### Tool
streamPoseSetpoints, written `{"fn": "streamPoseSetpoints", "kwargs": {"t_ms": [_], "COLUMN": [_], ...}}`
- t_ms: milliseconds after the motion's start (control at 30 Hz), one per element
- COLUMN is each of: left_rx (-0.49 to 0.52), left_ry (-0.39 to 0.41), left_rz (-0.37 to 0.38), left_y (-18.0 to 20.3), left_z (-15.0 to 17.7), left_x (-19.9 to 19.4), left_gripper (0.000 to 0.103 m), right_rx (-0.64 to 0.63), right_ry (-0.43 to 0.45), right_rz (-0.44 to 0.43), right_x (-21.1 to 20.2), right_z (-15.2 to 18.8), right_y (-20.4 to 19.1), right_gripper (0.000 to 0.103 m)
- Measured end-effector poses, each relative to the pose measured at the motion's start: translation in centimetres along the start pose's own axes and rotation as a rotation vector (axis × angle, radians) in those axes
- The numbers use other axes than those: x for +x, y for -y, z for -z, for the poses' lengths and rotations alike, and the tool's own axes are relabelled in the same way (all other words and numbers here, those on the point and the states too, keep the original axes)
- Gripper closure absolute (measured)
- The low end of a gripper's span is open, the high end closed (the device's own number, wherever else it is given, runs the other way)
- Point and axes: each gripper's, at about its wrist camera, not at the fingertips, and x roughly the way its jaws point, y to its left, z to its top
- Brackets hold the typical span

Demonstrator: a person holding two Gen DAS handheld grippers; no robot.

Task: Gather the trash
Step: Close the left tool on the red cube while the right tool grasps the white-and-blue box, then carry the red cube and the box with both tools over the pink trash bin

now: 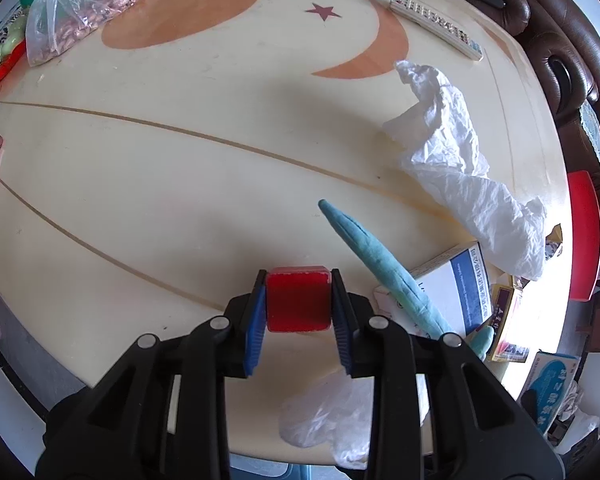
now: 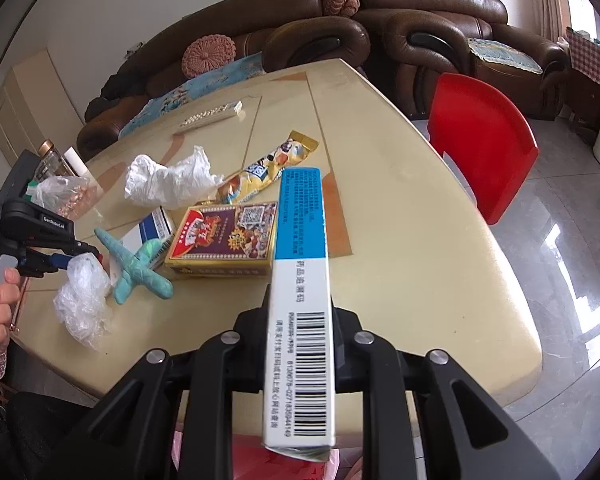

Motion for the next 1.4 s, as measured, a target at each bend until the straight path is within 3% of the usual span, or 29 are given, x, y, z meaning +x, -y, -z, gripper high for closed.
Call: {"fn": "streamPoseSetpoints", "kwargs": {"t_ms": [267, 600, 733, 1000, 1400], "left_rx": [0.034, 0.117, 0.171, 0.272, 0.373], "left_ry": [0.054, 0.2, 0.278, 0.345, 0.405], "left_rz": [0.04, 0.06, 0.055, 0.092, 0.082], "left_y": [-2.1, -3.5, -3.8, -3.9, -4.2], "left_z": [0.8, 4.1, 7.4, 13.3, 20.3], "left_x": [-2.7, -9.0, -12.0, -15.9, -17.0], "left_gripper": [0.073, 0.073, 0.073, 0.073, 0.073], "right_rx": [-0.007, -0.081, -0.11, -0.187, -0.251], "right_ry": [0.03, 0.089, 0.101, 0.143, 0.158], "right_rz": [-0.014, -0.053, -0.088, -0.132, -0.127], "right_x": [-1.6, -5.7, -7.3, -11.6, -16.5], "right_z": [-0.6, -1.4, -1.2, 0.0, 3.1], "right_y": [-1.0, -5.1, -7.3, -11.5, -13.1], "right_gripper": [0.082, 0.082, 0.082, 0.082, 0.082]}}
